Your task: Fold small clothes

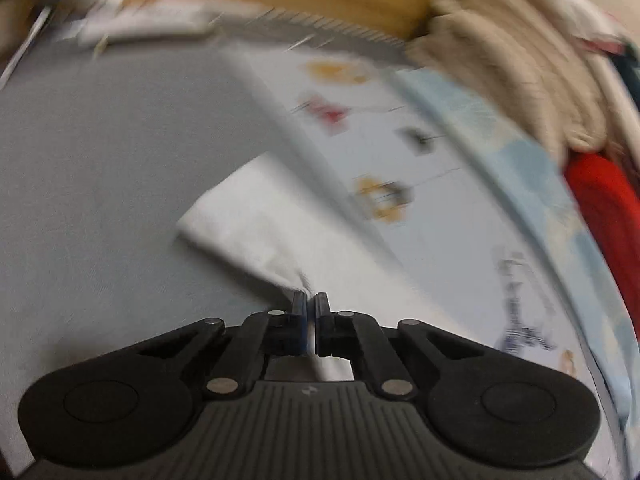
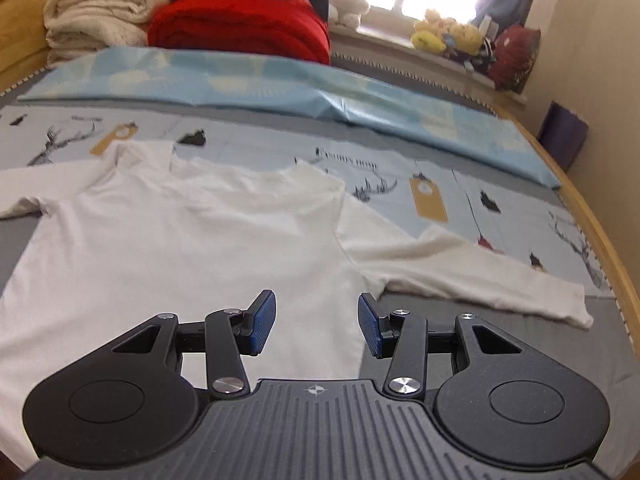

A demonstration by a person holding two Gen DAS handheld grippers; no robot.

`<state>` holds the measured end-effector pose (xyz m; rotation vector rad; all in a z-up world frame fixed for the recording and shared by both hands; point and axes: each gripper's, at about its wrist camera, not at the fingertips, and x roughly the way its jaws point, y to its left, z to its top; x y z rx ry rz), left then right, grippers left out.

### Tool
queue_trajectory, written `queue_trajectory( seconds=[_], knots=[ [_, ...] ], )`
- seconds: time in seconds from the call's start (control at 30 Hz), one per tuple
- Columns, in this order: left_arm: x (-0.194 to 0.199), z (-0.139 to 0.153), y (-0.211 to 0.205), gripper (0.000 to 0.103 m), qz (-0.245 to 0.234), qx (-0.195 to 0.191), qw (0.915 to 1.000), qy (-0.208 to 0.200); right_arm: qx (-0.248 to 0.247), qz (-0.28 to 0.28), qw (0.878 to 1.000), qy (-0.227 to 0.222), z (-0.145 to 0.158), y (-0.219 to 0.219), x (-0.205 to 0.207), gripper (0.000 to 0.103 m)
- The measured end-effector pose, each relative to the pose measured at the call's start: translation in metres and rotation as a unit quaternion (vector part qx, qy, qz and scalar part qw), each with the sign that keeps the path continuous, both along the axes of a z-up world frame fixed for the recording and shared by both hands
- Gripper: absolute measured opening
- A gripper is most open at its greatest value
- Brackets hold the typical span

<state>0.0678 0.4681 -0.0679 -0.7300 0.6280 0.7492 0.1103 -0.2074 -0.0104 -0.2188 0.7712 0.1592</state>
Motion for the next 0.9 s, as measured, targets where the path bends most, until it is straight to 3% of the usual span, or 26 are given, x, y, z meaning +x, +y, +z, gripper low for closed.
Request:
queue_trajectory(
  seconds=[0.07, 0.17, 0.27, 0.37, 0.5, 0.57, 0.63, 0.67, 0.7, 0.73, 0.77, 0.83, 0.9],
  knots=[
    [0.015, 0.021, -0.025, 0.002, -0.038, 0.025, 0.9985, -0.03, 0.004, -0.007, 1.0, 0.0, -0.002, -0.004, 0.0, 0.048],
    [0.04, 0.051, -0.079, 0.002, -0.116, 0.051, 0.9888, -0.078, 0.003, -0.012, 1.0, 0.01, -0.007, -0.008, 0.001, 0.048],
    [0.068, 0.069, -0.14, 0.002, -0.195, 0.055, 0.9726, -0.114, 0.0, -0.011, 1.0, 0.016, -0.012, -0.007, 0.001, 0.048],
    [0.095, 0.077, -0.213, 0.002, -0.278, 0.041, 0.9493, -0.14, -0.008, -0.008, 1.0, 0.023, -0.016, -0.002, 0.0, 0.048],
    [0.122, 0.076, -0.316, 0.002, -0.394, 0.006, 0.9057, -0.156, -0.012, -0.009, 0.999, 0.033, -0.021, 0.005, 0.001, 0.048],
    [0.132, 0.067, -0.362, 0.003, -0.461, -0.028, 0.8746, -0.149, -0.013, -0.01, 0.999, 0.036, -0.023, 0.008, 0.002, 0.048],
    [0.141, 0.056, -0.403, 0.004, -0.528, -0.065, 0.8378, -0.121, -0.01, -0.013, 0.999, 0.04, -0.026, 0.01, 0.003, 0.048],
    [0.142, 0.052, -0.416, 0.006, -0.549, -0.063, 0.8261, -0.111, -0.01, -0.015, 0.999, 0.042, -0.027, 0.011, 0.004, 0.047],
    [0.143, 0.05, -0.423, 0.007, -0.556, -0.05, 0.8229, -0.105, -0.008, -0.017, 0.999, 0.044, -0.028, 0.011, 0.006, 0.047],
    [0.144, 0.049, -0.424, 0.007, -0.555, -0.036, 0.8249, -0.1, -0.005, -0.02, 0.999, 0.045, -0.029, 0.012, 0.007, 0.047],
    [0.147, 0.048, -0.418, 0.007, -0.544, -0.031, 0.8327, -0.096, 0.0, -0.024, 0.999, 0.047, -0.03, 0.012, 0.008, 0.047],
    [0.154, 0.046, -0.394, 0.007, -0.505, -0.035, 0.8581, -0.085, 0.012, -0.031, 0.998, 0.051, -0.032, 0.012, 0.012, 0.045],
    [0.16, 0.044, -0.364, 0.007, -0.455, -0.034, 0.887, -0.069, 0.027, -0.039, 0.998, 0.048, -0.033, 0.013, 0.016, 0.027]
  ],
)
